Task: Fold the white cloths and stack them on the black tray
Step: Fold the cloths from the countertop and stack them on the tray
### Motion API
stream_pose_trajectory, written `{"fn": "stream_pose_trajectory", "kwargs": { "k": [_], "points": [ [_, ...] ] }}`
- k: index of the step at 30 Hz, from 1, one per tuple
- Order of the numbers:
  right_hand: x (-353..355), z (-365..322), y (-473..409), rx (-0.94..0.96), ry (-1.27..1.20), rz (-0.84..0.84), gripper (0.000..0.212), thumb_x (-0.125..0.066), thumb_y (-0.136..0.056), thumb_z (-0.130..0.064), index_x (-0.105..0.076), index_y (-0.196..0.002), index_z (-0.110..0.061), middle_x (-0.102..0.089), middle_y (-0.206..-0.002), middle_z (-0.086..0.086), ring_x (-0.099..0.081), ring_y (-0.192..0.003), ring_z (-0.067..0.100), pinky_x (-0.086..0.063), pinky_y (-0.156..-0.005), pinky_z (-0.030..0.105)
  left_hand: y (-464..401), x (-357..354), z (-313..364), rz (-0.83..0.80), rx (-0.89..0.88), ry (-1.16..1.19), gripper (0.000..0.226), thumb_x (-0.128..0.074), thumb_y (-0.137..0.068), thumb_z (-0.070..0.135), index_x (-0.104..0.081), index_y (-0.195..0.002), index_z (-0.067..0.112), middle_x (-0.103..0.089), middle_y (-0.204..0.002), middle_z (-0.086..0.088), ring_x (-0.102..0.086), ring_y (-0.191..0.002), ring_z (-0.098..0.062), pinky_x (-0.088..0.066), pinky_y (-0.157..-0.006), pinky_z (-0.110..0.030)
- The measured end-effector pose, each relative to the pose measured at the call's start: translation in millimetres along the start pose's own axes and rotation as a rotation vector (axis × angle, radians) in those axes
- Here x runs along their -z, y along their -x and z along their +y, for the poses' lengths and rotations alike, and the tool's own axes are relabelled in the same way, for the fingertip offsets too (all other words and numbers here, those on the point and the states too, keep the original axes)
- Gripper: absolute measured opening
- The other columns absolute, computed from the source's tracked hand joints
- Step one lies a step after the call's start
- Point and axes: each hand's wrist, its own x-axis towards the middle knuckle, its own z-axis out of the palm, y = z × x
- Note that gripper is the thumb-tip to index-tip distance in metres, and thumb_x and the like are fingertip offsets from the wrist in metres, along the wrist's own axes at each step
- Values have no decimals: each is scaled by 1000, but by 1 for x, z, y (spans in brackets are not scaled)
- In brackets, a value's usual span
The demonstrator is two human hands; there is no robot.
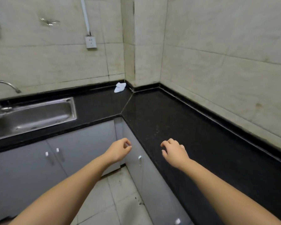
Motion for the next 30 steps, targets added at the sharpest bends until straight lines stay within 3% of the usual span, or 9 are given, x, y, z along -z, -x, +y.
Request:
{"fn": "stream_pose_trajectory", "kwargs": {
  "k": [8, 12, 18, 21, 24, 27, 30],
  "points": [
    [-4, -30, -214, 68, -7, -63, 34, -41, -97, -30, -47, -130, -22, -47, -129, 3, -45, -121, 23, -37, -98, 39, -181, 59, -44, -9, 57, -23, 8, -47, -95, 22, -53, -100, 19, -58, -88, -3, -55, -81, -19, -41, -71, -27],
    [-8, -48, -298, 124, 12, -129, 34, -40, -97, -30, -47, -129, -21, -47, -128, 4, -45, -121, 24, -37, -98, 40, -249, 84, -66, 42, 83, 10, 17, -50, -92, 17, -60, -105, 12, -60, -86, -3, -56, -81, -18, -40, -70, -25],
    [-20, -66, -426, 137, -20, -159, 34, -41, -97, -30, -47, -130, -22, -47, -129, 3, -45, -120, 23, -38, -99, 40, -377, 110, -114, -7, 93, 7, 10, -51, -90, 17, -57, -84, 21, -63, -82, 1, -60, -82, -18, -46, -76, -29],
    [-29, -73, -505, 127, -28, -161, 34, -41, -98, -29, -48, -130, -22, -48, -128, 1, -46, -120, 22, -39, -99, 39, -460, 124, -138, -43, 63, -13, 11, -49, -91, 17, -54, -82, 22, -59, -79, 3, -58, -79, -18, -47, -75, -33],
    [-44, -85, -594, 110, -19, -163, 33, -40, -97, -25, -50, -128, -19, -50, -129, 2, -46, -121, 23, -37, -98, 40, -551, 135, -164, -37, 44, -4, 10, -51, -91, 17, -60, -94, 17, -60, -83, 2, -58, -81, -18, -47, -78, -32],
    [-61, -107, -683, 122, 6, -187, 36, -40, -96, -20, -51, -130, -17, -49, -132, 5, -46, -123, 26, -37, -97, 41, -637, 140, -192, -3, 37, -59, 20, -53, -91, 20, -60, -109, 15, -57, -101, -4, -57, -99, -22, -48, -86, -35],
    [-78, -130, -761, 181, 31, -166, 41, -41, -94, -17, -45, -135, -16, -45, -136, 6, -43, -124, 27, -38, -95, 42, -707, 138, -217, 59, -10, -189, 39, -53, -92, 25, -48, -129, 15, -50, -124, -6, -46, -118, -24, -45, -94, -38]
  ]
}}
